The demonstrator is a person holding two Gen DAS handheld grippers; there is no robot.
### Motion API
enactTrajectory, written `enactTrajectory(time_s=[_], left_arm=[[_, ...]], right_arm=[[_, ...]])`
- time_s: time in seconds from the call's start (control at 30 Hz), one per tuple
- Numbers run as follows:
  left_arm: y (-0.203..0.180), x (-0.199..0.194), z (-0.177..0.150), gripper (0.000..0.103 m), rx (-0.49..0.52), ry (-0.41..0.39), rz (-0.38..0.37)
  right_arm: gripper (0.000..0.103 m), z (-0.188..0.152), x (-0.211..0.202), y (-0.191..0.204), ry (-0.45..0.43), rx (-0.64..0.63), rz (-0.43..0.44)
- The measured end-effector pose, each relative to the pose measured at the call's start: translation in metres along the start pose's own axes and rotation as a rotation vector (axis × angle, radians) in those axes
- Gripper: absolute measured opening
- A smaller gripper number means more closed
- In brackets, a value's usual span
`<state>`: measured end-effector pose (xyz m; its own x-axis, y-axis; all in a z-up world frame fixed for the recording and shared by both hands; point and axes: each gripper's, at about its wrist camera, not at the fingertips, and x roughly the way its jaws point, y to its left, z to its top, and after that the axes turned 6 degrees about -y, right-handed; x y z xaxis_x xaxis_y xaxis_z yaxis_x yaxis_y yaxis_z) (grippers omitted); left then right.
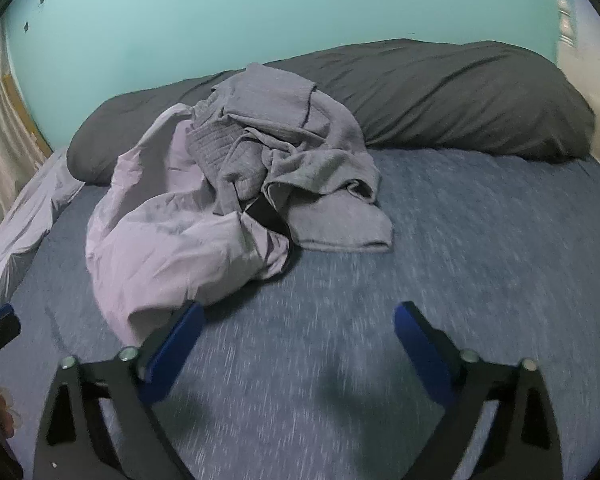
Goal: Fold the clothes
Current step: 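Move the right gripper toward the grey sweater in the clothes pile, then grasp the grey sweater with the right gripper and lift it up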
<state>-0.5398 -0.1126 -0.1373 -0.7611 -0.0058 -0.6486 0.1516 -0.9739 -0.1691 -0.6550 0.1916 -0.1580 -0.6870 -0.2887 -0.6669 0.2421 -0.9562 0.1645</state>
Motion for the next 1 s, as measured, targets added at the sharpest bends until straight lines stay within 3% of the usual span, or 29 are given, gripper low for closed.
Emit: enactTrajectory(time_s=[0.37,0.43,0.6,0.9,0.93,1.0], left_arm=[[0.037,0.065,0.026,0.103,-0.051,0.034,0.024],[0.045,0.074,0.026,0.103,-0.061,0.045,0.026],[0.063,0.090,0.021,0.103,-0.084,0.069,0.024],[0.078,0.098,0.020,0.103,-0.093,0.073,0.018],[0.079,0.099,0.019,0.103,-0.095,0.075,0.014],[0.080,0.097,0.018,0.103,-0.088,0.075,0.011]], right_arm=[[0.094,0.045,0.121,0.007,0.055,0.063,0.004],[0.089,0.050,0.141,0.010,0.063,0.058,-0.007],[0.084,0.062,0.177,0.013,0.066,0.063,-0.024],[0.084,0.082,0.224,0.027,0.049,0.093,-0.010],[0.081,0.083,0.229,0.030,0.051,0.089,-0.012],[0.060,0.086,0.240,0.032,0.073,0.090,-0.014]])
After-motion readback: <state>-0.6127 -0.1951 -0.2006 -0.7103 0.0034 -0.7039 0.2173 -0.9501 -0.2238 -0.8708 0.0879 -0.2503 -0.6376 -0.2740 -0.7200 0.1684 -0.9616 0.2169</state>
